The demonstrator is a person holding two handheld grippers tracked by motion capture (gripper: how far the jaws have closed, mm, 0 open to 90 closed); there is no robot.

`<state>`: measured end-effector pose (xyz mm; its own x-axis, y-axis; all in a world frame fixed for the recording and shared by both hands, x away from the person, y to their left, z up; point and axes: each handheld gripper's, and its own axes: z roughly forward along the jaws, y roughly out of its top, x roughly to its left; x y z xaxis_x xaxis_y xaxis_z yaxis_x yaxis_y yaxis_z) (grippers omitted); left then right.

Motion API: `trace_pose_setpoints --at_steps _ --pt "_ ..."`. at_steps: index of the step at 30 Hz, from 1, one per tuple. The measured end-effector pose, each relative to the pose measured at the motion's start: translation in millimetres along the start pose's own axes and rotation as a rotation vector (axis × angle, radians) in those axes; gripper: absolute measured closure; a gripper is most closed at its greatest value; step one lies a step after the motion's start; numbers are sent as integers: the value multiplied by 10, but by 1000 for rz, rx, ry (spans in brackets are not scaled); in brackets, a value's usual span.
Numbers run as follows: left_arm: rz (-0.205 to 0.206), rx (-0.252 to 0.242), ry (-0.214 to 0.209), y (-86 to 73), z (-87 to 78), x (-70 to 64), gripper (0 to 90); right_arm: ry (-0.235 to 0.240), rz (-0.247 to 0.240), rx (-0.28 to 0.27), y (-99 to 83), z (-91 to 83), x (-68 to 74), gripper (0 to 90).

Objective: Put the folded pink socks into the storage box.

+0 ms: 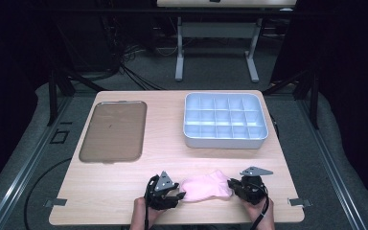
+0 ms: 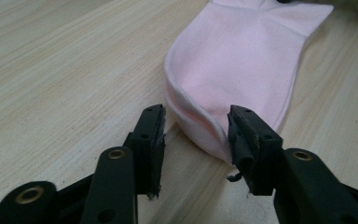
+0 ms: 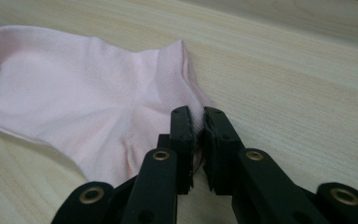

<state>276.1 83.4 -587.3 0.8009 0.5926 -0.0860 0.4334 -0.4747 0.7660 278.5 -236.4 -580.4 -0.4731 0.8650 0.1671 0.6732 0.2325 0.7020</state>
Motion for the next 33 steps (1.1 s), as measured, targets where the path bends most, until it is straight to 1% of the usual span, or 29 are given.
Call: trace_pose_setpoints --at_steps 2,3,4,5,6,7,8,9,10,11,12,13,14,15,16,19,20,22,24,28,32,33 --pt "4 -5 -3 -4 4 -2 623 6 7 -4 -9 -4 -8 828" --pt "10 -6 8 -3 3 -10 627 10 14 -8 -15 -4 -21 828" --pt "10 -6 8 -3 3 -10 598 13 12 -5 -13 -7 -26 829" --pt "2 -17 47 3 -10 -21 527 13 11 -4 -10 -6 -25 829" --pt "4 -49 53 2 -46 -22 495 10 10 -4 -8 -4 -18 829" --pt "11 -90 47 2 -95 -26 485 7 0 1 -4 -5 -15 829" --pt "19 -128 41 4 -133 -37 487 6 -5 4 -1 -6 -11 829" --pt "36 -151 36 10 -153 -52 507 4 -4 1 -2 -4 -5 829" --pt "57 -151 24 21 -156 -64 539 2 -5 1 -1 -3 -2 829" --pt "76 -139 15 31 -143 -80 571 1 -7 3 -1 -4 -1 829" --pt "87 -128 11 35 -117 -98 594 -1 -8 3 -1 -4 0 830" --pt "96 -113 -5 37 -92 -112 630 -3 -8 4 -1 -5 2 830" --pt "96 -113 -5 37 -92 -112 661 -3 -8 4 -1 -5 2 830" --pt "107 -97 -8 40 -61 -124 661 -4 -6 2 0 -3 5 830" --pt "108 -56 10 45 -8 -130 730 -3 -8 5 2 -4 2 831" --pt "90 -27 21 49 25 -116 806 5 -3 5 6 -3 -6 836" --pt "79 -13 18 51 39 -111 828 7 -3 7 5 -5 -10 839" --pt "68 -13 20 52 47 -102 861 13 6 9 4 -9 -30 843" --pt "61 -16 20 45 50 -101 874 24 21 5 0 -8 -35 846" --pt "57 -24 21 28 50 -101 880 33 28 10 3 -20 -39 849" --pt "57 -34 27 17 53 -114 880 59 40 -2 17 -72 -59 850" --pt "56 -35 27 16 53 -114 880 59 42 -13 24 -86 -55 851"
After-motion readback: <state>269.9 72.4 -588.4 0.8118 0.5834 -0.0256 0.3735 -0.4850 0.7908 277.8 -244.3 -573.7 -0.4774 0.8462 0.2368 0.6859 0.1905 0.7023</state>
